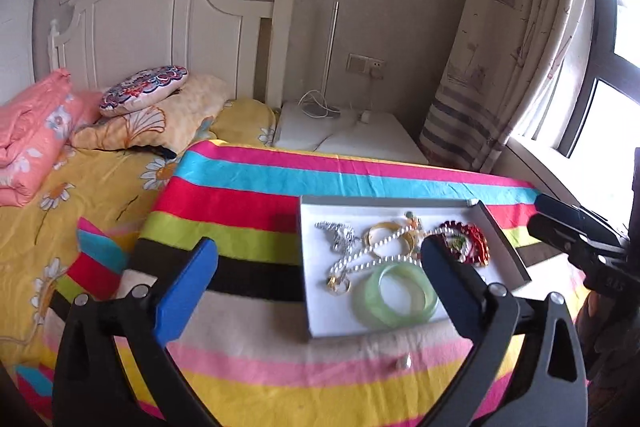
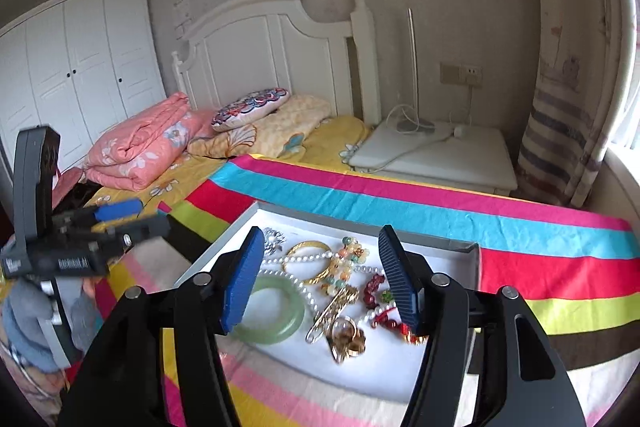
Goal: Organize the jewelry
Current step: 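Grasp a pearl earring with the right gripper while the left gripper grasps the other pearl earring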
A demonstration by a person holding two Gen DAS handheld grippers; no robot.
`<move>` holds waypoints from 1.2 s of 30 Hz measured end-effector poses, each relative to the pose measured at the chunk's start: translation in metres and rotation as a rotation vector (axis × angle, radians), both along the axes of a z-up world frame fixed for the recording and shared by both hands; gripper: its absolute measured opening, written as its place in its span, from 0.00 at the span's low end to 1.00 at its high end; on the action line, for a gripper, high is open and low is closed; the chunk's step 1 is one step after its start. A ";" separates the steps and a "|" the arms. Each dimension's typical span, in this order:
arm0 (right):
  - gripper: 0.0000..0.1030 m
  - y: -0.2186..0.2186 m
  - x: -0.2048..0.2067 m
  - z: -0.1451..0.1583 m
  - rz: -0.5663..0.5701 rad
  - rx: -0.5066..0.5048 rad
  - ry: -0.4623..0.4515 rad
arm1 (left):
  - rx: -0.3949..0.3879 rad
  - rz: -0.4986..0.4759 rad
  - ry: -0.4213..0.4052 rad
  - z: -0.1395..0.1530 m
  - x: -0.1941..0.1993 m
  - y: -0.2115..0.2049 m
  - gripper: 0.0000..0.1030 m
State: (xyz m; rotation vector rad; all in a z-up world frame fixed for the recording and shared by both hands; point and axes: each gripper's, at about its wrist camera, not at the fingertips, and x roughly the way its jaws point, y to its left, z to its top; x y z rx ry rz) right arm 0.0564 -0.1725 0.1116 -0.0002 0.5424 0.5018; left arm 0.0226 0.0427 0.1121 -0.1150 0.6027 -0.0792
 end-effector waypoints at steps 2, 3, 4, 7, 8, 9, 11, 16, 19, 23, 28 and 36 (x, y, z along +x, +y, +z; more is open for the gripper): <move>0.67 -0.001 -0.018 -0.003 0.013 -0.021 -0.013 | 0.019 0.003 0.011 -0.004 -0.017 0.004 0.98; 0.67 -0.001 -0.029 -0.006 0.018 -0.033 -0.017 | 0.030 0.006 0.021 -0.008 -0.025 0.006 0.98; 0.67 -0.001 -0.036 -0.010 0.024 -0.040 -0.015 | 0.042 0.008 0.034 -0.014 -0.034 0.007 0.98; 0.67 0.001 -0.055 -0.026 0.050 -0.055 0.014 | 0.044 0.009 0.081 -0.036 -0.056 0.012 0.98; 0.67 0.002 -0.059 -0.031 0.055 -0.056 0.030 | 0.027 0.003 0.102 -0.045 -0.064 0.013 0.98; 0.67 0.004 -0.062 -0.038 0.065 -0.057 0.055 | 0.015 -0.001 0.116 -0.053 -0.070 0.014 0.98; 0.67 0.010 -0.066 -0.050 0.074 -0.071 0.098 | 0.004 -0.008 0.141 -0.067 -0.078 0.015 0.98; 0.67 0.036 -0.074 -0.071 0.117 -0.111 0.176 | -0.050 -0.008 0.167 -0.083 -0.084 0.025 0.98; 0.66 0.055 -0.077 -0.077 0.141 -0.143 0.187 | -0.114 -0.030 0.180 -0.090 -0.085 0.033 0.98; 0.51 0.082 -0.072 -0.082 0.166 -0.201 0.185 | -0.177 -0.029 0.173 -0.091 -0.086 0.040 0.97; 0.40 0.101 -0.054 -0.093 0.152 -0.247 0.227 | -0.186 -0.039 0.156 -0.089 -0.088 0.040 0.98; 0.31 0.121 -0.049 -0.099 0.163 -0.280 0.252 | -0.201 -0.043 0.144 -0.087 -0.088 0.043 0.98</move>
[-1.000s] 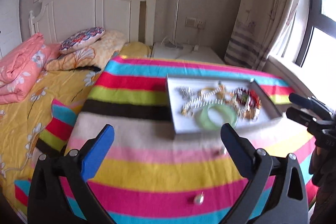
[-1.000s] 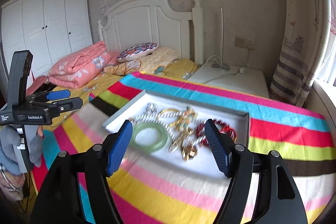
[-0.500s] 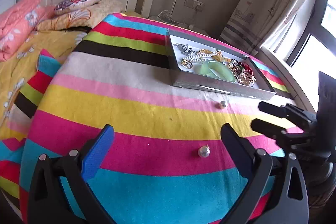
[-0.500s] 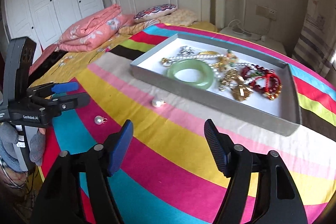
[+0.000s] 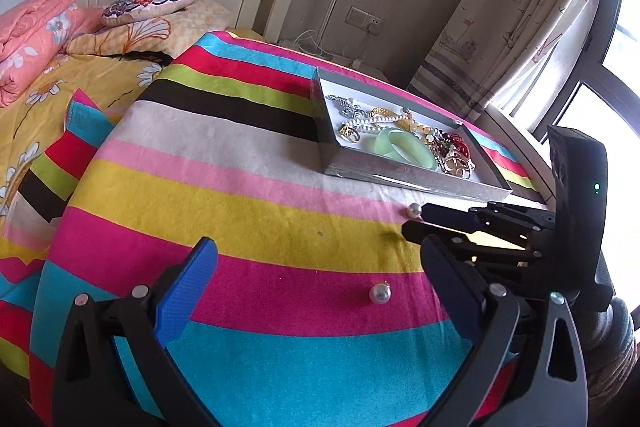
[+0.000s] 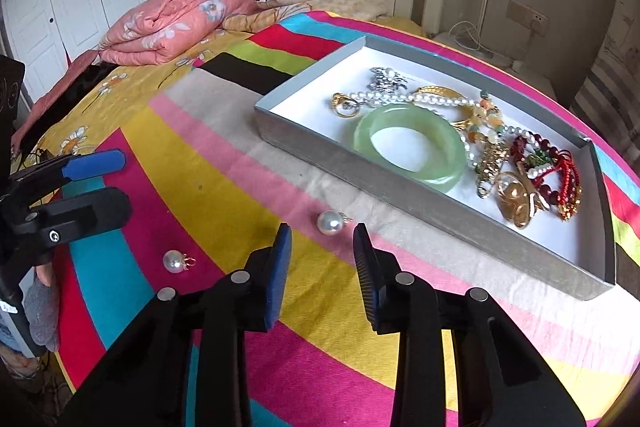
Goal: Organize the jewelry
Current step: 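Grasp a pearl earring with the right gripper while the left gripper grasps the other pearl earring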
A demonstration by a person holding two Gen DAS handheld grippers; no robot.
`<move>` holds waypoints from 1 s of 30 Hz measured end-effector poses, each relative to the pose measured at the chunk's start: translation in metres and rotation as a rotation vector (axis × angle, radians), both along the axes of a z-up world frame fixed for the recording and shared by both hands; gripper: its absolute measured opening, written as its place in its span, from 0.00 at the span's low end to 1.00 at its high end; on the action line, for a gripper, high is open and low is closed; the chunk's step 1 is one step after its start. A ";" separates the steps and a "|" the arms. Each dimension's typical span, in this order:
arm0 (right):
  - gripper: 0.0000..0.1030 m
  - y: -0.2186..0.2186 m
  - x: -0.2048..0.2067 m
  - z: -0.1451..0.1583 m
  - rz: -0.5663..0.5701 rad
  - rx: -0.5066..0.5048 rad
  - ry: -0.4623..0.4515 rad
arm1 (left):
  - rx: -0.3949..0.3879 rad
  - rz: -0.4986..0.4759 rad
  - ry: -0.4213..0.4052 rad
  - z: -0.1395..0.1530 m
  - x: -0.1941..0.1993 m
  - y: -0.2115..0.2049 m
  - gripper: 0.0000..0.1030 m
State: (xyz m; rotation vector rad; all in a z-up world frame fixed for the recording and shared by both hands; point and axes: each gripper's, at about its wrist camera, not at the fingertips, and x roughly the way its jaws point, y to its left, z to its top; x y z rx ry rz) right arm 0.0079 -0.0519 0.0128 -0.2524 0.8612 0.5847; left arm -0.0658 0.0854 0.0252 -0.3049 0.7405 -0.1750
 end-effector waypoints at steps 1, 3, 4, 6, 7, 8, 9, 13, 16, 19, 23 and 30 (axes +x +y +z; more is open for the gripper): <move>0.31 0.003 0.000 -0.001 0.001 -0.010 -0.003 | 0.000 0.000 -0.001 0.000 0.000 0.000 0.98; 0.31 0.007 0.002 -0.001 -0.008 -0.021 -0.009 | -0.002 0.001 -0.002 0.000 0.000 0.001 0.98; 0.31 0.007 0.004 -0.001 -0.017 -0.016 -0.005 | -0.003 0.001 -0.003 0.000 0.000 0.000 0.98; 0.31 0.006 0.007 -0.002 -0.042 -0.013 -0.002 | -0.003 -0.001 -0.004 0.000 0.000 0.000 0.98; 0.31 0.006 0.009 -0.002 -0.051 -0.008 0.001 | -0.003 -0.001 -0.004 0.000 -0.001 0.000 0.97; 0.31 0.006 0.011 -0.002 -0.056 -0.006 0.004 | -0.003 0.000 -0.004 0.000 -0.001 0.000 0.97; 0.31 0.007 0.012 -0.001 -0.060 -0.009 0.002 | -0.003 0.000 -0.005 0.001 -0.001 0.000 0.98; 0.31 0.013 0.012 -0.001 -0.063 -0.024 -0.011 | -0.004 0.002 -0.002 0.000 0.000 0.000 0.98; 0.28 0.013 0.010 -0.001 -0.064 -0.028 -0.015 | -0.004 0.001 0.000 0.001 -0.001 0.000 0.98; 0.23 0.011 0.010 -0.001 -0.062 -0.023 -0.012 | -0.001 0.000 0.003 0.001 0.000 0.000 0.98; 0.16 0.006 0.009 -0.001 -0.066 -0.012 -0.009 | 0.009 -0.011 0.009 0.001 0.000 -0.003 0.98; 0.16 -0.021 -0.014 0.006 -0.064 0.020 -0.042 | 0.170 -0.125 0.018 0.003 -0.010 -0.039 0.97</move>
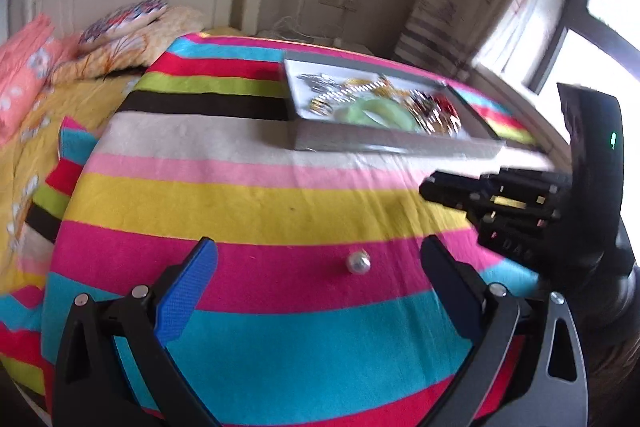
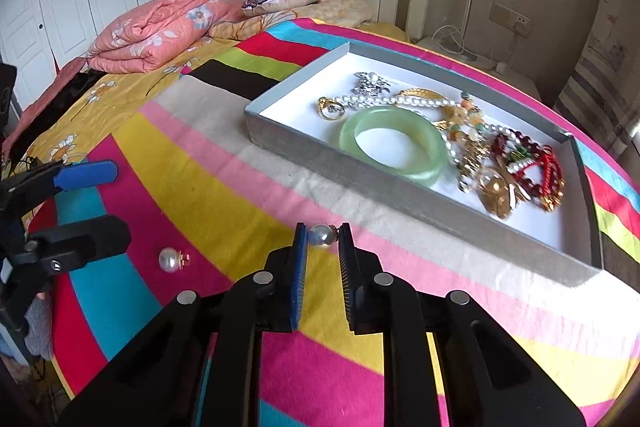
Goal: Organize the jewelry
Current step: 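Grasp a pearl earring with the right gripper while the left gripper grasps the other pearl earring, then lower both pearl earrings into the grey box and open both grippers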
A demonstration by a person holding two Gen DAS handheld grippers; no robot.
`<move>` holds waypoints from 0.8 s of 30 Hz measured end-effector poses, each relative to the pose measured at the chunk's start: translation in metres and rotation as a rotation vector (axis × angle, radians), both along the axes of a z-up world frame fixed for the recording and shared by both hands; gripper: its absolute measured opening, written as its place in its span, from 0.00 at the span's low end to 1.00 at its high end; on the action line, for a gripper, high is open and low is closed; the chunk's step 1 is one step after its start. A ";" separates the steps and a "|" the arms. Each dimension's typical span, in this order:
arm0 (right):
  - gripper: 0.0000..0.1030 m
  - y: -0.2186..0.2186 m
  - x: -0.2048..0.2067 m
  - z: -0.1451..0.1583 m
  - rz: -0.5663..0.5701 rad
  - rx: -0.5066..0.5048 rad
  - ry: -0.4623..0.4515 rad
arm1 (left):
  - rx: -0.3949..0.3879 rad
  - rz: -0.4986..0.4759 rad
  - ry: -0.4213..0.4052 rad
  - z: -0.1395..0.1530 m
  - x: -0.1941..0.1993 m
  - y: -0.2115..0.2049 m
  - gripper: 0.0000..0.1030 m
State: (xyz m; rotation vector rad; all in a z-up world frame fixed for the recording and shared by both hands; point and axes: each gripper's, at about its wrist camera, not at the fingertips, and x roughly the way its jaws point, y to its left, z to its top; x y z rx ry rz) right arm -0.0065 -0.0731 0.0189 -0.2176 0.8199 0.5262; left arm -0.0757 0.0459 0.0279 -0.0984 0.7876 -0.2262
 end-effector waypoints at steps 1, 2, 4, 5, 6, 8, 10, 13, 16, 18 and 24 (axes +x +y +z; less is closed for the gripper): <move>0.16 -0.008 -0.005 0.001 -0.002 0.014 -0.003 | 0.036 -0.022 -0.008 0.000 -0.003 -0.008 0.97; 0.16 -0.016 -0.010 0.003 -0.009 0.029 -0.006 | 0.084 -0.048 -0.010 0.000 -0.005 -0.019 0.97; 0.16 -0.030 -0.016 0.004 -0.021 0.055 -0.007 | 0.143 -0.073 -0.012 -0.002 -0.006 -0.032 0.95; 0.16 -0.039 -0.020 0.005 -0.028 0.074 -0.004 | 0.176 -0.089 -0.006 -0.004 -0.005 -0.039 0.89; 0.16 -0.046 -0.023 0.006 -0.035 0.088 -0.006 | 0.190 -0.096 0.004 -0.006 -0.003 -0.042 0.85; 0.16 -0.057 -0.029 0.007 -0.042 0.112 -0.010 | 0.191 -0.107 0.035 -0.011 0.003 -0.043 0.72; 0.16 -0.064 -0.031 0.009 -0.051 0.128 -0.011 | 0.173 -0.113 0.062 -0.014 0.007 -0.042 0.58; 0.16 -0.070 -0.032 0.010 -0.059 0.155 -0.007 | 0.153 -0.111 0.076 -0.016 0.010 -0.038 0.45; 0.16 -0.071 -0.031 0.010 -0.057 0.165 -0.001 | 0.161 -0.118 0.069 -0.018 0.008 -0.038 0.36; 0.16 -0.072 -0.032 0.010 -0.055 0.171 -0.002 | 0.178 -0.126 0.061 -0.018 0.006 -0.042 0.24; 0.16 -0.075 -0.033 0.010 -0.058 0.187 -0.005 | 0.184 -0.127 0.055 -0.018 0.005 -0.043 0.18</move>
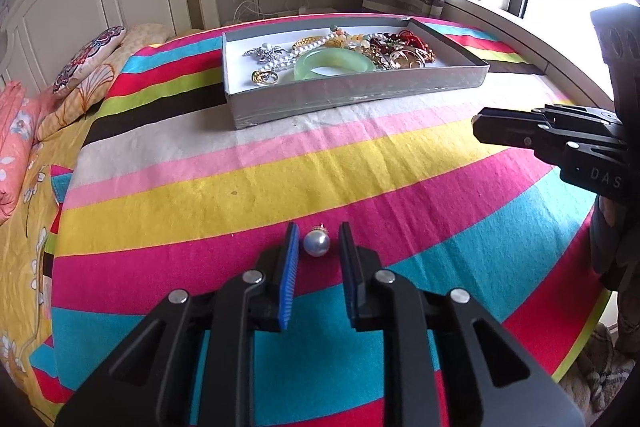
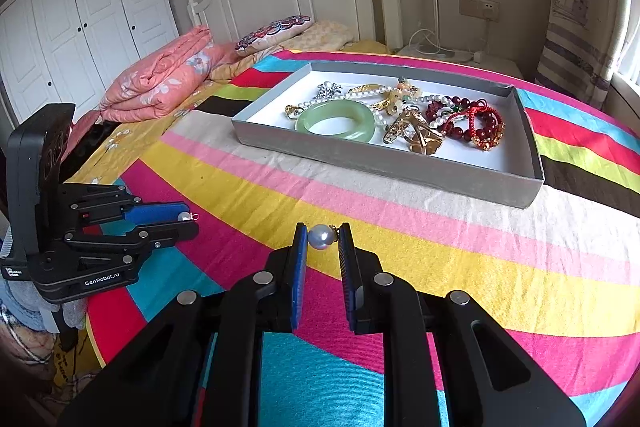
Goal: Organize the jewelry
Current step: 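Lower both pearl earrings into the grey box and open both grippers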
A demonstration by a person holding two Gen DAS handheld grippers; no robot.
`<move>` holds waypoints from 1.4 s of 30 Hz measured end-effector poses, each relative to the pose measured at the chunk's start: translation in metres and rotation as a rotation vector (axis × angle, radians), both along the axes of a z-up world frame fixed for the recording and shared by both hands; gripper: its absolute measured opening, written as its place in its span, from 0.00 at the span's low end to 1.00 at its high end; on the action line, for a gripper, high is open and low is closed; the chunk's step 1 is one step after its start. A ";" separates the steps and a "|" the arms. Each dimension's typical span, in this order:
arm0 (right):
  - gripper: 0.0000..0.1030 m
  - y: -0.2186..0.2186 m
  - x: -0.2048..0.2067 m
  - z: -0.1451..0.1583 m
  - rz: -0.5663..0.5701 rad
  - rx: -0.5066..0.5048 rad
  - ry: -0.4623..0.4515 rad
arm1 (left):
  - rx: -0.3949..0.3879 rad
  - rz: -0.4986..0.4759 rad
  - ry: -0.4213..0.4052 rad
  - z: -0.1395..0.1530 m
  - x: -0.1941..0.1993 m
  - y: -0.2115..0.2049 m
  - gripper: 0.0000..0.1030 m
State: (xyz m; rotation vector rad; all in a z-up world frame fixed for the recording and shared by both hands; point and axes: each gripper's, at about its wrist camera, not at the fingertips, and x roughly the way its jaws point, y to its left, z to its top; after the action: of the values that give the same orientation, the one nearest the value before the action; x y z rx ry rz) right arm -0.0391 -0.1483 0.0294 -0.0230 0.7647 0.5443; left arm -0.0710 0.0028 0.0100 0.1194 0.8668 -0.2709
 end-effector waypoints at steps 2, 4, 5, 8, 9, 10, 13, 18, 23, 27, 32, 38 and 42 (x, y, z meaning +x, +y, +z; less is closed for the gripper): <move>0.16 0.000 -0.001 0.000 0.000 0.003 -0.001 | -0.007 0.005 0.000 0.000 0.000 0.001 0.15; 0.16 0.000 0.000 0.000 0.000 0.004 -0.002 | -0.016 0.007 0.001 0.000 0.000 0.002 0.13; 0.16 0.000 -0.001 0.001 -0.001 0.004 -0.002 | -0.022 0.007 0.002 0.000 0.000 0.003 0.13; 0.16 -0.001 0.000 0.000 0.000 0.003 0.000 | -0.026 0.006 0.003 0.000 0.000 0.003 0.13; 0.16 -0.001 0.000 0.000 0.000 0.004 0.000 | -0.026 0.005 0.002 0.000 0.000 0.004 0.13; 0.16 -0.001 0.000 0.000 -0.001 0.004 -0.001 | -0.024 0.004 0.002 0.000 0.000 0.003 0.13; 0.16 -0.001 -0.001 0.000 -0.001 0.005 0.001 | -0.021 0.004 0.001 0.000 -0.001 0.003 0.13; 0.16 -0.002 -0.002 0.001 -0.003 0.007 -0.010 | 0.004 0.005 -0.006 0.000 -0.003 -0.001 0.13; 0.16 -0.001 -0.003 0.002 -0.001 0.003 -0.016 | 0.013 0.010 -0.012 0.000 -0.005 -0.003 0.13; 0.16 -0.001 -0.003 0.002 -0.002 0.004 -0.016 | 0.013 0.022 -0.023 0.002 -0.005 -0.002 0.13; 0.16 -0.001 -0.005 0.004 -0.003 0.005 -0.029 | 0.014 0.038 -0.041 0.006 -0.005 -0.001 0.13; 0.16 0.001 -0.003 0.008 0.004 0.014 -0.043 | 0.014 0.042 -0.086 0.021 0.007 -0.009 0.13; 0.16 0.007 0.002 0.023 0.013 0.007 -0.087 | -0.020 0.047 -0.130 0.036 0.023 -0.014 0.13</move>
State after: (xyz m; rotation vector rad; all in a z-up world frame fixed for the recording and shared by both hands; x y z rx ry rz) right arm -0.0367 -0.1415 0.0520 -0.0450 0.6785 0.5548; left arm -0.0475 -0.0113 0.0463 0.0971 0.7368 -0.2248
